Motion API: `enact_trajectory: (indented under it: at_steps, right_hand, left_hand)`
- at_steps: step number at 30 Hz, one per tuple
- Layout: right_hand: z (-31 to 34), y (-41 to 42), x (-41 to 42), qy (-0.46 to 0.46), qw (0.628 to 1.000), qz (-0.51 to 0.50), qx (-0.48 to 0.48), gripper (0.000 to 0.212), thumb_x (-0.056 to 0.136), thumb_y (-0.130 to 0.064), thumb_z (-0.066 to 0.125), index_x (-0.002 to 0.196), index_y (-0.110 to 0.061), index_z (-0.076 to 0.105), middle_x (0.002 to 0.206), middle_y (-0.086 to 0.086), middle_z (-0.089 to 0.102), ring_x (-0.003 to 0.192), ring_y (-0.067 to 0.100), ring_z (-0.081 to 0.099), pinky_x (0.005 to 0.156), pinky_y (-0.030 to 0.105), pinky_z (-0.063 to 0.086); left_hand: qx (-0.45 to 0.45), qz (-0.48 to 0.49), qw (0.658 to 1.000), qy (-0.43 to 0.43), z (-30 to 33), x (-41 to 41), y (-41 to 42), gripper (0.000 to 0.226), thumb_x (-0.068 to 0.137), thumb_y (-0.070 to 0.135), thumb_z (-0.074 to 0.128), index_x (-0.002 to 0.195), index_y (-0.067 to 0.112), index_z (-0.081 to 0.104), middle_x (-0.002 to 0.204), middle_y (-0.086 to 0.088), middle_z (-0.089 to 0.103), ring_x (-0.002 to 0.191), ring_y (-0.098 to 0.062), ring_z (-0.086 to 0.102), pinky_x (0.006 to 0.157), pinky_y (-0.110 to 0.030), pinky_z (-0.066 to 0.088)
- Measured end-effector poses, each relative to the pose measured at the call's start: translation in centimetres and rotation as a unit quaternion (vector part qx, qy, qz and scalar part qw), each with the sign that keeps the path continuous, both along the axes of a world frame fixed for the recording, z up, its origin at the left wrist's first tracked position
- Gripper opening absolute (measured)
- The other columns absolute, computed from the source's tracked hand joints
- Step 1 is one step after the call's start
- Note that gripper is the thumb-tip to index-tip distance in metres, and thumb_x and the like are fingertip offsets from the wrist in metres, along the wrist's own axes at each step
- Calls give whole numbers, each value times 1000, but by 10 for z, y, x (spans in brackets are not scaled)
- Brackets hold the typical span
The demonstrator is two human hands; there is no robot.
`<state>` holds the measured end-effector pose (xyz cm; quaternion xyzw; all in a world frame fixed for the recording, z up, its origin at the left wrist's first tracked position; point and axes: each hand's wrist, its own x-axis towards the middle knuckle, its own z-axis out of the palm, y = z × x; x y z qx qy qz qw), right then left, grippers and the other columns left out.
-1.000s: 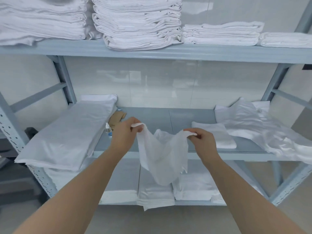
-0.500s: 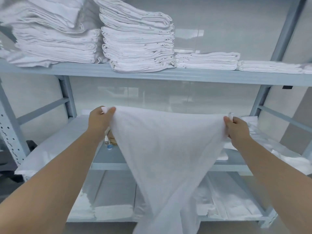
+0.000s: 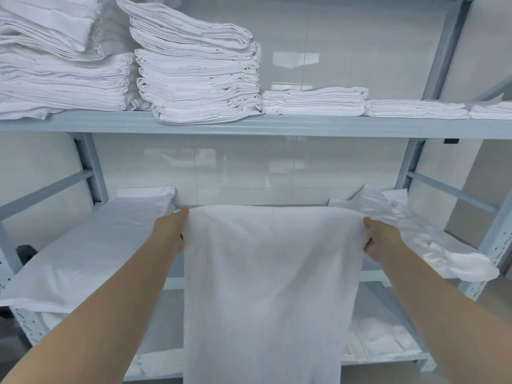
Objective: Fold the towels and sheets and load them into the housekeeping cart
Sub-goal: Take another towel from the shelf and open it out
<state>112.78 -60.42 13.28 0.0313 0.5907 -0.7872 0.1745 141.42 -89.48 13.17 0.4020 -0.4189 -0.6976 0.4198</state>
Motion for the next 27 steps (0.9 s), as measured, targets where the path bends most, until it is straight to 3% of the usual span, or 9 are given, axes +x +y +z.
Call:
enact_trajectory:
  at_steps: [3, 8, 12, 15, 18, 22, 25, 27]
  right_hand:
    - [-6, -14, 18, -13, 999, 29, -37, 30, 94, -7, 57, 122, 1, 55, 120, 16, 60, 96, 29, 62, 90, 45, 50]
    - [-9, -46, 61, 52, 990, 108, -71, 11, 96, -14, 56, 93, -6, 62, 75, 6, 68, 64, 18, 63, 59, 31, 50]
    - [-7, -72, 98, 182, 971, 156, -1, 28, 93, -22, 61, 82, 3, 64, 75, 10, 56, 71, 21, 50, 67, 34, 40]
    - [-7, -84, 122, 276, 946, 167, 46, 36, 91, -25, 62, 72, 5, 56, 67, 8, 46, 65, 16, 41, 64, 31, 33]
    - [-7, -91, 137, 310, 937, 151, 56, 40, 92, -27, 62, 66, 2, 52, 60, 7, 38, 59, 14, 35, 59, 28, 27]
    - [-5, -96, 148, 358, 912, 183, 83, 38, 97, -29, 55, 81, 4, 65, 68, 22, 51, 65, 14, 42, 64, 29, 34]
    - [-4, -95, 154, 388, 883, 235, 122, 25, 100, -23, 48, 107, -15, 71, 91, 0, 71, 83, 9, 62, 76, 25, 48]
    - [-5, -94, 157, 389, 871, 278, 115, 29, 101, -22, 45, 123, -24, 64, 111, -6, 69, 102, 7, 63, 85, 17, 49]
  left_hand:
    - [23, -20, 998, 48, -4, -22, 17, 10, 96, 9, 56, 107, 10, 56, 92, -6, 63, 75, -18, 61, 68, -36, 51]
    - [17, -73, 996, 47, -6, -56, 59, 9, 97, 20, 56, 94, 11, 58, 90, -6, 63, 76, -18, 60, 72, -34, 48]
    - [-43, -71, 996, 43, -7, -79, 97, 22, 95, 22, 60, 78, 9, 63, 86, -13, 65, 76, -23, 61, 70, -34, 48]
    - [-96, -60, 993, 12, -6, -87, 116, 29, 94, 28, 61, 70, 12, 60, 79, -12, 58, 73, -20, 53, 67, -33, 42]
    - [-146, -87, 985, 5, -7, -90, 127, 28, 95, 30, 59, 77, 8, 61, 76, -9, 51, 71, -18, 48, 65, -32, 39]
    - [-228, -75, 971, -18, -8, -88, 129, 35, 97, 26, 53, 71, 3, 60, 62, -3, 46, 57, -11, 39, 56, -26, 32]
    - [-258, -83, 962, -20, -5, -85, 127, 40, 95, 33, 56, 62, 11, 56, 53, 5, 48, 51, -6, 44, 51, -18, 36]
    - [-271, -72, 959, -30, -1, -84, 124, 35, 90, 33, 63, 60, 15, 59, 53, 7, 56, 55, -6, 54, 54, -14, 41]
